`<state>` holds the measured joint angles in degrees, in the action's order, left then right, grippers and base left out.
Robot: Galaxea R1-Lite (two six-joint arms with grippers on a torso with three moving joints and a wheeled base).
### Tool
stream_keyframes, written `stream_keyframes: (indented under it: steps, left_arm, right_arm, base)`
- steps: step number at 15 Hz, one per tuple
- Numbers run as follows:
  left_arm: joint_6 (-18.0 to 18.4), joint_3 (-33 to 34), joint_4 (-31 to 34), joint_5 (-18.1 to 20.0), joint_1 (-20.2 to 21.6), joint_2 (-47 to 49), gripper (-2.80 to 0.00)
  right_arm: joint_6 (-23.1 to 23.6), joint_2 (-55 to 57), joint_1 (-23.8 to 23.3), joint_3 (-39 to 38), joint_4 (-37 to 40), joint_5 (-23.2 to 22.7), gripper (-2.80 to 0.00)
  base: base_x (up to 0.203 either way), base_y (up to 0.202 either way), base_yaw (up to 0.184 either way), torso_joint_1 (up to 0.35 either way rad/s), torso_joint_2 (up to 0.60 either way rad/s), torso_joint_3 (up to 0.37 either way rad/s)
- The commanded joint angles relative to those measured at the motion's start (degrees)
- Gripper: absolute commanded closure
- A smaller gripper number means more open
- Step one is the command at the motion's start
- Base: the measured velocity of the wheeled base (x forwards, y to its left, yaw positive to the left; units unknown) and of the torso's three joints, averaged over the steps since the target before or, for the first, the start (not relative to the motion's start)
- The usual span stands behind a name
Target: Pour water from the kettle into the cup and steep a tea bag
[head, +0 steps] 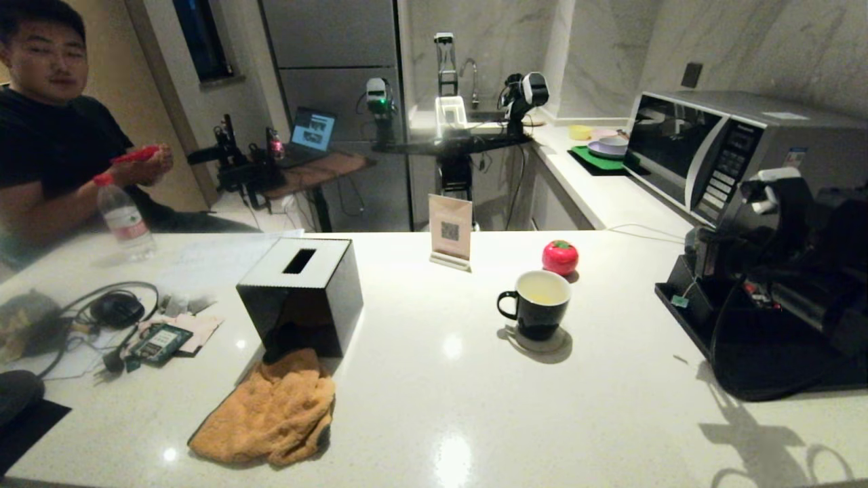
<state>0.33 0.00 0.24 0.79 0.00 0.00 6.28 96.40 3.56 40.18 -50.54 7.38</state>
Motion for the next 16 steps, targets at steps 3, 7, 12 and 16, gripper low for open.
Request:
stream_keyframes:
  steps: [3, 7, 12, 16]
  left_arm:
    - [0.02, 0.0, 0.02, 0.0, 0.0, 0.09, 0.0]
    - [0.02, 0.0, 0.02, 0.0, 0.0, 0.03, 0.0]
    - [0.02, 0.0, 0.02, 0.0, 0.0, 0.02, 0.0]
    - [0.02, 0.0, 0.02, 0.0, 0.0, 0.04, 0.0]
  right_arm:
    - [0.07, -4.29, 3.08, -2.92, -1.37, 0.1, 0.0]
    - [0.13, -7.03, 5.58, -5.64, -1.86, 0.1, 0.0]
    - [0.23, -7.31, 8.29, -8.1, -6.52, 0.27, 0.0]
    - [0.14, -6.66, 10.6, -7.93, -7.52, 0.19, 0.0]
  base:
    - [0.0, 0.0, 0.0, 0.0, 0.0, 0.0]
    - [0.0, 0.0, 0.0, 0.0, 0.0, 0.0]
    - [0.0, 0.0, 0.0, 0.0, 0.0, 0.0]
    - [0.0, 0.0, 0.0, 0.0, 0.0, 0.0]
